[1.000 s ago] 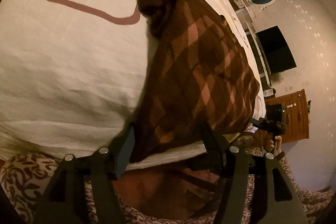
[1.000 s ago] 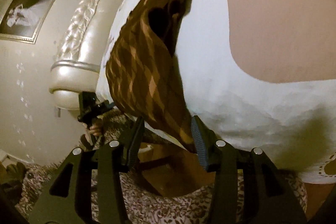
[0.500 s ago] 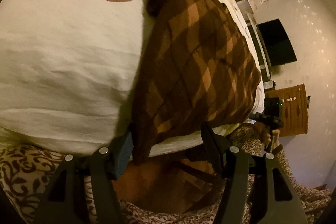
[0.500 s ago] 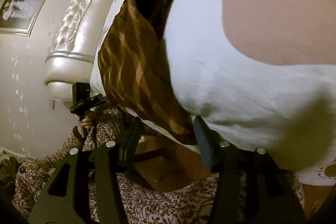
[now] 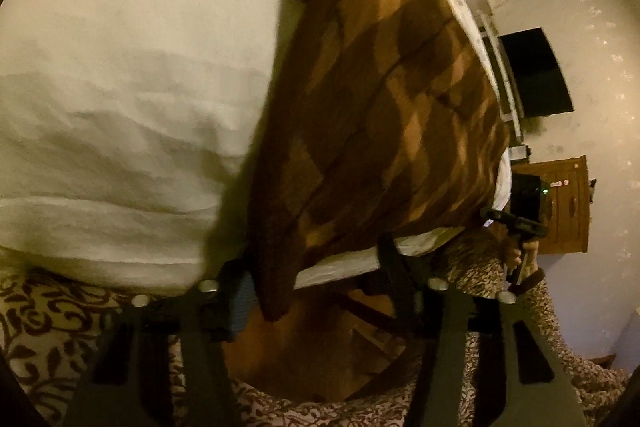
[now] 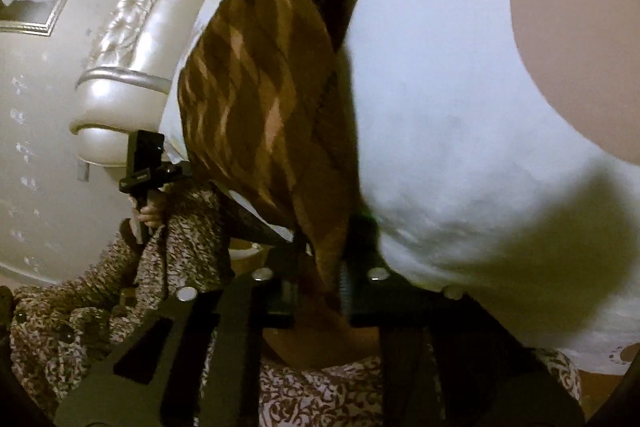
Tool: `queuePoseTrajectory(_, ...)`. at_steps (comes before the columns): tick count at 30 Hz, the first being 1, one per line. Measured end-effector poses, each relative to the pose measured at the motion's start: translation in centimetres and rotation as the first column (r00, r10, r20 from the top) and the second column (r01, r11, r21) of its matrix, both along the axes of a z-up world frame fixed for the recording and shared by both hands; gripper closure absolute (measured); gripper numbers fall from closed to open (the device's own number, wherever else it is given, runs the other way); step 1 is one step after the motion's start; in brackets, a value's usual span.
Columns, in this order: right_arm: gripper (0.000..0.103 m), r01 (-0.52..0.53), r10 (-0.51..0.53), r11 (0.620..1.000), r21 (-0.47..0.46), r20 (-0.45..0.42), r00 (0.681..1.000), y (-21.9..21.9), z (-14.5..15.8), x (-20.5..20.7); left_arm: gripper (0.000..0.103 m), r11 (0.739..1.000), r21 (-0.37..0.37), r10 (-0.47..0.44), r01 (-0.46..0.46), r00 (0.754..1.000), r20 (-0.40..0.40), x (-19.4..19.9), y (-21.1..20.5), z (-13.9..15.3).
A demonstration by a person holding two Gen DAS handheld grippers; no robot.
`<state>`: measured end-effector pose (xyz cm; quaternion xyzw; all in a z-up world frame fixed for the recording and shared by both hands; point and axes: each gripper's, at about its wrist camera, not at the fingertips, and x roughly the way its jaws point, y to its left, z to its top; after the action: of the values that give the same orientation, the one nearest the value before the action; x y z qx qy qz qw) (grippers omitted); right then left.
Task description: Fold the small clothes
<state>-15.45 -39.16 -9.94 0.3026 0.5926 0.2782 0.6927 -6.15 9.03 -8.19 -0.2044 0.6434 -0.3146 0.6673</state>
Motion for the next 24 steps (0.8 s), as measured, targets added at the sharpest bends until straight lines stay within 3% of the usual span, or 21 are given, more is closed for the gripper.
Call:
queuePoseTrajectory(2,0.099,0.005,-0.005,1.000,-0.011,0.017,1.000,0.2,0.4,-0.2,0.075,1.000,0.006,0.001,-0.001,1.000,-0.024,0.1,0.0,-0.4)
queuePoseTrajectory(5,0.099,0.042,-0.042,0.999,0.003,0.041,0.998,0.0,0.9,-0.6,0.096,1.000,-0.015,-0.007,0.006,1.000,-0.026,0.1,0.1,-0.2)
queuePoseTrajectory(10,0.100,0.081,-0.083,0.996,0.034,0.072,0.994,0.6,2.4,-1.9,0.098,0.995,-0.094,0.026,-0.020,0.997,0.068,-0.5,1.1,1.9)
queuePoseTrajectory(13,0.100,0.099,-0.106,0.992,0.072,0.102,0.989,0.8,4.1,-2.8,0.098,0.982,-0.171,0.099,-0.086,0.993,0.069,-1.1,2.5,3.1)
queuePoseTrajectory(17,0.100,0.122,-0.142,0.983,0.138,0.146,0.979,0.4,6.5,-3.8,0.098,0.961,-0.253,0.139,-0.107,0.984,0.110,-2.6,3.5,5.8)
queuePoseTrajectory(24,0.100,0.151,-0.207,0.957,0.247,0.218,0.954,-0.1,11.2,-5.7,0.098,0.890,-0.440,0.206,-0.116,0.965,0.163,-6.6,4.7,12.6)
